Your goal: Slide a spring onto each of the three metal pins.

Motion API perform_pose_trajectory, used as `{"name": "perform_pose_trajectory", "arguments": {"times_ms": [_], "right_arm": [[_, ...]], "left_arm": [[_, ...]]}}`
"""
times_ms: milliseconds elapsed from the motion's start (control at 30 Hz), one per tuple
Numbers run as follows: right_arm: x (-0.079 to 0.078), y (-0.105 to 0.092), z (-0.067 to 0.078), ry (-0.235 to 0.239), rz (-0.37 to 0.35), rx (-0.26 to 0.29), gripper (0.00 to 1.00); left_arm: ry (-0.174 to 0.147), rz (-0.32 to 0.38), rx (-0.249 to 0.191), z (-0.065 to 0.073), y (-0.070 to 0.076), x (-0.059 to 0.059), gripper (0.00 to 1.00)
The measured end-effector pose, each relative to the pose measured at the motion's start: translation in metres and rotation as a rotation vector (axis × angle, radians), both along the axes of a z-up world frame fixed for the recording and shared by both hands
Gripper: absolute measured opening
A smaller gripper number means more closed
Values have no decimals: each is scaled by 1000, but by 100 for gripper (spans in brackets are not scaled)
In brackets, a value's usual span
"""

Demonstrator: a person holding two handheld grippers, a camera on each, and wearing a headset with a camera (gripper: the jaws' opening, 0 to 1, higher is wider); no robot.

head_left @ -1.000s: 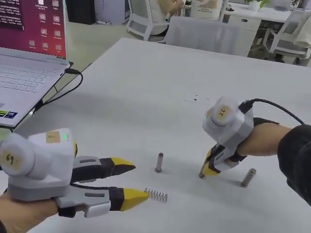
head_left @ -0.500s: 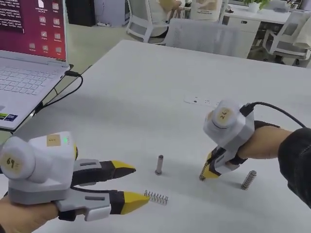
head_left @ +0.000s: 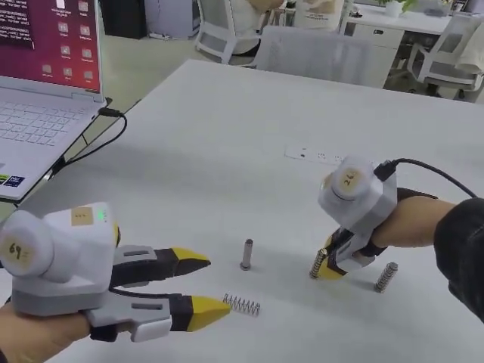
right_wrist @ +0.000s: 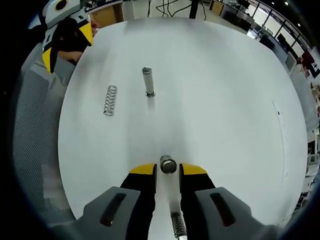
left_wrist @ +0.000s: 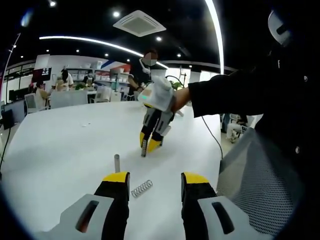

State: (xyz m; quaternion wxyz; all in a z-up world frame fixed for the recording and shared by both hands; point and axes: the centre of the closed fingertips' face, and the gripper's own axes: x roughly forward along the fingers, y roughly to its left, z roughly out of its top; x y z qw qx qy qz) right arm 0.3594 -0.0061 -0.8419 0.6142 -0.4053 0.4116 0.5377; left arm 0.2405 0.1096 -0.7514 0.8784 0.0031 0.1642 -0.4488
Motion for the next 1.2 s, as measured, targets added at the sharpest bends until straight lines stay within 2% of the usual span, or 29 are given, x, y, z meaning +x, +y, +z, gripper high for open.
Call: {"name": "perform_pose_trajectory", "arguments": {"times_ms": [567, 1200], "right_arm": [[-4, -8, 4, 4, -32, 18, 27], [-12, -15, 6, 2, -57, 43, 27]], "left_arm": [[-5, -6, 1, 1, 0, 1, 35], [-9, -11, 2, 2, -3, 0, 35]]}}
